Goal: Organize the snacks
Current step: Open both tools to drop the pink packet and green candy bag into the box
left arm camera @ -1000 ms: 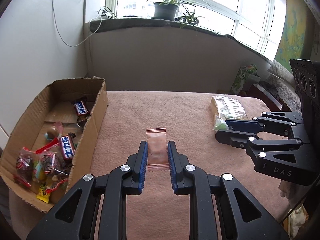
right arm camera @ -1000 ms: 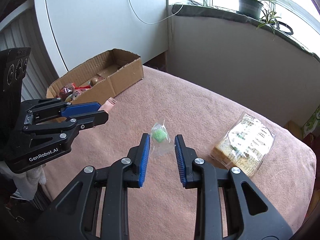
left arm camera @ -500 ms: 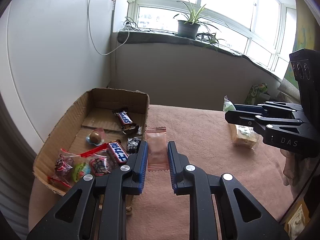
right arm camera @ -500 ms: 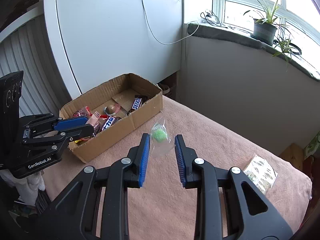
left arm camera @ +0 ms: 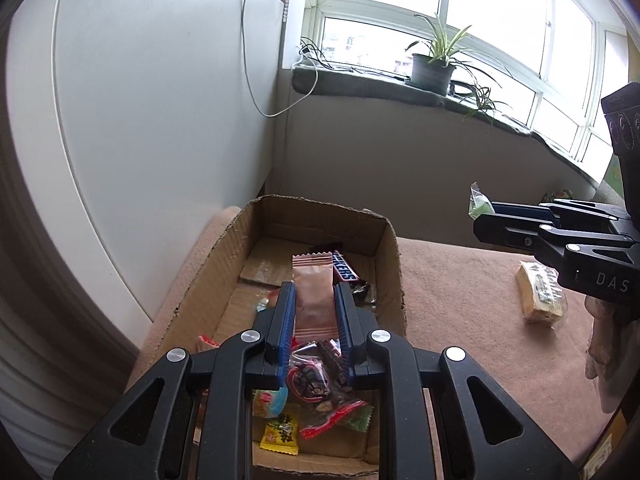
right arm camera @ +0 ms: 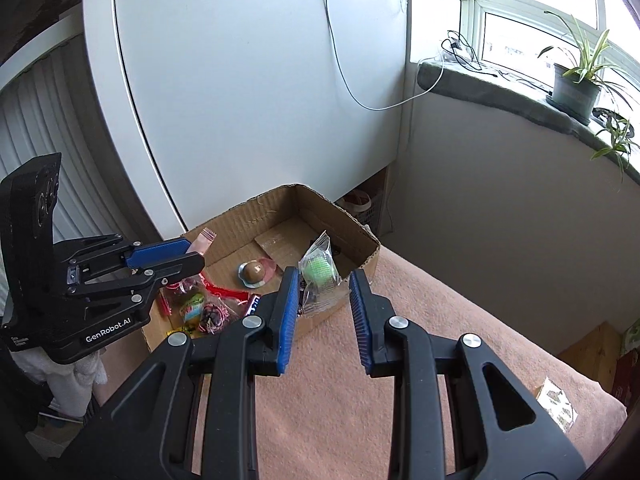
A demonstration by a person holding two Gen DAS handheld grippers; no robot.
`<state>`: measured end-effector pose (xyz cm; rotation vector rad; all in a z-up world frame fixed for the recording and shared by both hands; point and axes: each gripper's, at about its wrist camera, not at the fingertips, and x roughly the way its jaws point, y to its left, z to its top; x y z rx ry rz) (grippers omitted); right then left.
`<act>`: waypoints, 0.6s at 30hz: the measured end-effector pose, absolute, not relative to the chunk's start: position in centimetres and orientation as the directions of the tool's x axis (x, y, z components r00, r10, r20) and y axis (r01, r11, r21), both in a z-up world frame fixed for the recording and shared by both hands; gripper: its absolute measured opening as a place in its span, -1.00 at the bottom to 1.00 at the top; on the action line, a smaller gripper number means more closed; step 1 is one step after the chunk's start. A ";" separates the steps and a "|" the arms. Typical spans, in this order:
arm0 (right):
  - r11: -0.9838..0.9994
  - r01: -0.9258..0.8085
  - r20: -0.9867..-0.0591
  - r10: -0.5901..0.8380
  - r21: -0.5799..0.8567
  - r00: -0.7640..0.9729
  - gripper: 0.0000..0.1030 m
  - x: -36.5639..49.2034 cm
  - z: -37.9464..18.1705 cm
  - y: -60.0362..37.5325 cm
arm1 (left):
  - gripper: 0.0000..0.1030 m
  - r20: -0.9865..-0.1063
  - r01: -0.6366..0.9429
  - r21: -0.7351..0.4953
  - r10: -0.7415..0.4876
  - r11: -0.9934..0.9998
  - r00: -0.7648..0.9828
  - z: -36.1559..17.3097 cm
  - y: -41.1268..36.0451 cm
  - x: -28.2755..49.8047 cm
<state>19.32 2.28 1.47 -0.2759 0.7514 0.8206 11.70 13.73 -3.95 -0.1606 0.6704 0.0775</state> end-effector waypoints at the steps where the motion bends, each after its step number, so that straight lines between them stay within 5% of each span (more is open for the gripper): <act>1: 0.664 -0.745 -0.702 0.559 0.060 0.442 -0.48 19.6 1.3 2.8 | -0.64 -0.627 -0.128 -0.122 0.024 0.984 0.779 -4.0 14.1 12.0; 18: 0.656 -0.746 -0.771 0.532 0.113 0.351 -0.47 22.3 -3.9 10.0 | -0.64 -0.670 -0.174 -0.100 0.063 0.980 0.740 -6.1 16.8 14.6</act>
